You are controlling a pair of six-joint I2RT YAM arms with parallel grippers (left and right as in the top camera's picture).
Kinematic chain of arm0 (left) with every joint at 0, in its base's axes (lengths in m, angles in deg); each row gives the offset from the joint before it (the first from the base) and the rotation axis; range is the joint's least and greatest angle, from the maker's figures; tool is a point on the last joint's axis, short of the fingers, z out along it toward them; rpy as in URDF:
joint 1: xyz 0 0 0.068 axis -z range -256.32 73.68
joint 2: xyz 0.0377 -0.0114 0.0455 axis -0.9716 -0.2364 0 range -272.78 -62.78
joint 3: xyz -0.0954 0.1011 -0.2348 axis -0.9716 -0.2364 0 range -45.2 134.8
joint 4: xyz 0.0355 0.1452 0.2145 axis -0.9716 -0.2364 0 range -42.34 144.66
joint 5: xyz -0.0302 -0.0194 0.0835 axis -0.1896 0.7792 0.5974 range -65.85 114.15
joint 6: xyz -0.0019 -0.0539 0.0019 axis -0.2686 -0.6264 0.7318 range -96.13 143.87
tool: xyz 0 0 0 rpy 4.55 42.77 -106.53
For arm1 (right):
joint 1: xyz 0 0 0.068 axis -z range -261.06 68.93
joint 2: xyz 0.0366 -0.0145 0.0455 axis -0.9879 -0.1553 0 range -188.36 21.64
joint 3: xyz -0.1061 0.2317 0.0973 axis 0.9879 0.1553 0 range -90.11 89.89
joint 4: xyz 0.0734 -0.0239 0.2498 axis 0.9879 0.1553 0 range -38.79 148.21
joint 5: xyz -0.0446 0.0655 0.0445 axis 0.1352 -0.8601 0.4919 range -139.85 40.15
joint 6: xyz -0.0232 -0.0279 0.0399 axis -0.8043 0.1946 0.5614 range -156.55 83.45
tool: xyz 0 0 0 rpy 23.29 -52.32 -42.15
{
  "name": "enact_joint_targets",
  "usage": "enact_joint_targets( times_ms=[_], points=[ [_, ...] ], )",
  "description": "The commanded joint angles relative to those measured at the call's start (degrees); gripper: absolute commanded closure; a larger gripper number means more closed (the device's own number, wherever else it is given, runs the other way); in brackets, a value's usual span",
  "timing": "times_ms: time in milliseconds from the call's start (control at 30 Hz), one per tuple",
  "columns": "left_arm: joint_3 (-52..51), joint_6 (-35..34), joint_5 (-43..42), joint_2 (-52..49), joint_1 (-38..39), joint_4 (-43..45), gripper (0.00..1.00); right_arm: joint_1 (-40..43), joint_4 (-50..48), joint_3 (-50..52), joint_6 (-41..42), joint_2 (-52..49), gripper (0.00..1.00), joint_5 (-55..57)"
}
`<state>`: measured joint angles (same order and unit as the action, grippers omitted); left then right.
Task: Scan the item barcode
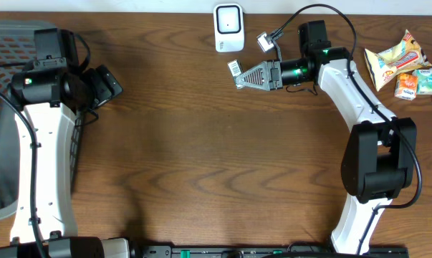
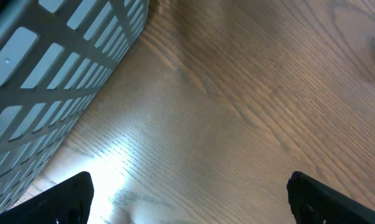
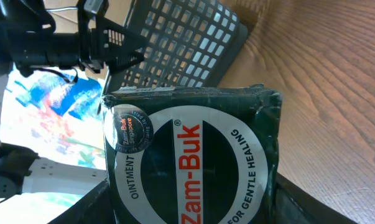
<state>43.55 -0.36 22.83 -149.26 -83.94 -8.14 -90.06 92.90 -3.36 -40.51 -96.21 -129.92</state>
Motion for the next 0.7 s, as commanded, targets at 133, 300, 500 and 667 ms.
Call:
enact_joint_targets(
  times_ms=[133,300,500,667],
  points=[
    [0.39,-0.52,0.33,0.02,-0.09,-0.15,0.02,0.37,-0.17,-0.11,0.72,0.72,0.41,-3.04],
    [0.39,-0.52,0.33,0.02,-0.09,-0.13,0.02,0.37,-0.26,-0.11,0.7,0.72,0.4,-3.02],
    [0.39,-0.52,0.33,0.02,-0.09,-0.13,0.03,0.37,-0.7,-0.11,0.7,0.72,0.41,-2.67],
    [0.39,-0.52,0.33,0.02,-0.09,-0.15,0.02,-0.17,-0.72,-0.11,0.74,0.72,0.42,2.23]
  ],
)
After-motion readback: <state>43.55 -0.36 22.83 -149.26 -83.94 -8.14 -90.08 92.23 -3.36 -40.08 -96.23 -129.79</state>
